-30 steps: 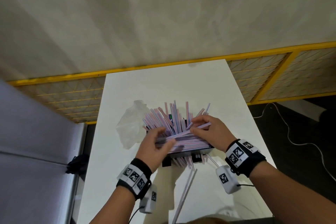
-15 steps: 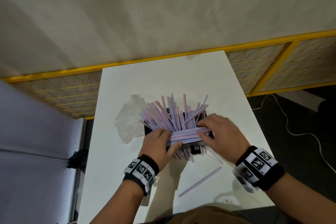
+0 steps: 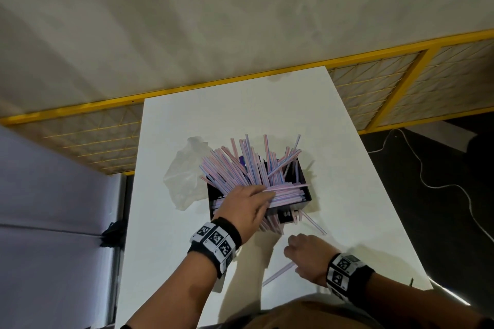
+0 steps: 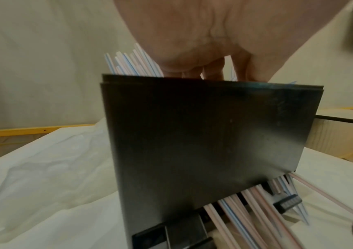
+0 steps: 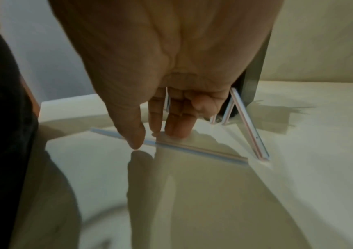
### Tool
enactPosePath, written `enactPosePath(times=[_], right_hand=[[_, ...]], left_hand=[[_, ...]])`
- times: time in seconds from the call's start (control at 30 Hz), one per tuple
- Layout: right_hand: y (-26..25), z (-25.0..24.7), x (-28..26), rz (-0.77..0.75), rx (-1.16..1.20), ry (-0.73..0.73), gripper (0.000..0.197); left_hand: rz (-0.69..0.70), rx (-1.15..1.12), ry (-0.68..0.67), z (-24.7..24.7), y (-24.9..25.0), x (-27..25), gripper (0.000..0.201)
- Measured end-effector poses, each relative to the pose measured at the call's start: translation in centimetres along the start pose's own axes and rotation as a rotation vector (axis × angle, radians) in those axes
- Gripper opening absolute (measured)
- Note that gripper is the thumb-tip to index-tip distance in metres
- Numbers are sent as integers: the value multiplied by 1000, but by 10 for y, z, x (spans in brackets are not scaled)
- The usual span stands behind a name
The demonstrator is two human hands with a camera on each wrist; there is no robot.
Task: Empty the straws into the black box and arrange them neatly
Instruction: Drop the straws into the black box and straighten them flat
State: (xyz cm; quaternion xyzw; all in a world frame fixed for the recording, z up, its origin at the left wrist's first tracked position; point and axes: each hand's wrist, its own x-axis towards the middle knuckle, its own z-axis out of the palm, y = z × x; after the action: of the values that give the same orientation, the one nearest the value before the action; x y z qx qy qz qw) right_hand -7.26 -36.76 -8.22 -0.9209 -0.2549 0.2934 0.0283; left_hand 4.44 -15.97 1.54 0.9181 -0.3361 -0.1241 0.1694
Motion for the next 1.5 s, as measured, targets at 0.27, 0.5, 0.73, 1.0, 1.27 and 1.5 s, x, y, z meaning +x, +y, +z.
enactPosePath(times=[0.27, 0.5, 0.73, 1.0, 1.27, 1.5], right_hand=[[0, 2, -1, 5, -69, 46, 18], [-18, -104, -40, -19, 192, 423, 17], [-2, -187, -22, 27, 105, 632, 16], [-14, -179, 35, 52, 93, 431, 17], [-11, -155, -26, 12, 374, 836, 16], [50, -86, -48, 648, 998, 852, 30]], left_hand=[[-128, -65, 2, -6, -11, 2, 35], [-269, -455, 203, -30, -24, -17, 26], [-377, -500, 312, -48, -37, -29, 29], [-359, -381, 194, -30, -25, -31, 33], [-290, -101, 93, -22, -17, -27, 38], [-191, -71, -19, -3, -4, -15, 60]])
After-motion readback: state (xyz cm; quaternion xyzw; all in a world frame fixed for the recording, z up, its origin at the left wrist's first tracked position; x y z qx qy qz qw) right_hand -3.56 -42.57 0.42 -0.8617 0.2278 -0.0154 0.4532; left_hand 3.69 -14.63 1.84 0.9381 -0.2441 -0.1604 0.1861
